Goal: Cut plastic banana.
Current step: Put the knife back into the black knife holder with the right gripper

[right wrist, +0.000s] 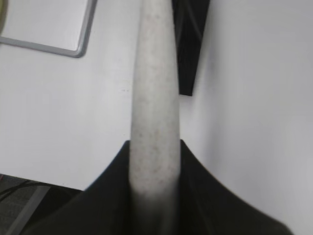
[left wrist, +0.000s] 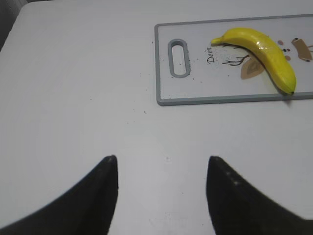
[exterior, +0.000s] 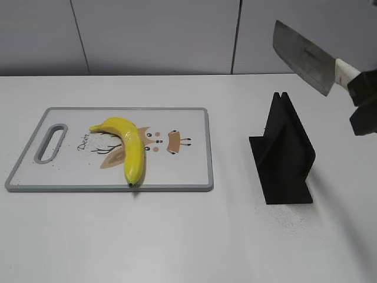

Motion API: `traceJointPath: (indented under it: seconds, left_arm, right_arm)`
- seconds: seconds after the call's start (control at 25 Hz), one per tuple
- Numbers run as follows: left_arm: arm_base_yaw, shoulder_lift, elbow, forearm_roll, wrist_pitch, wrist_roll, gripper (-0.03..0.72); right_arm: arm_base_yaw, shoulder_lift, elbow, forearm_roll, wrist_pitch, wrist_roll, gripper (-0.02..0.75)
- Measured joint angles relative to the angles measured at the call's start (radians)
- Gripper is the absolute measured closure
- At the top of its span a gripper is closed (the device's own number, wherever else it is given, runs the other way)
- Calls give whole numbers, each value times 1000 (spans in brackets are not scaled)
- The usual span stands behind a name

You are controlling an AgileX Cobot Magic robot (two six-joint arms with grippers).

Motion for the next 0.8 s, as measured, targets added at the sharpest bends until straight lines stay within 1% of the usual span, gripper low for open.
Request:
traceJointPath:
  seconds: [0.16, 0.4, 0.64, 0.8]
  left_arm:
    - [0, -52, 44, 11, 22, -24, 149]
    - [0, -59, 83, 64, -85, -111, 149]
    - [0, -59, 89, 75, -101, -128, 149]
    - [-44, -59, 90, 77, -102, -128, 150]
  right_arm:
    - [0, 0, 47, -21, -49, 55, 577]
    - [0, 0, 114, -29, -125, 103, 577]
    - [0, 0, 169, -30, -170, 139, 577]
    - [0, 0, 202, -30, -200, 154, 577]
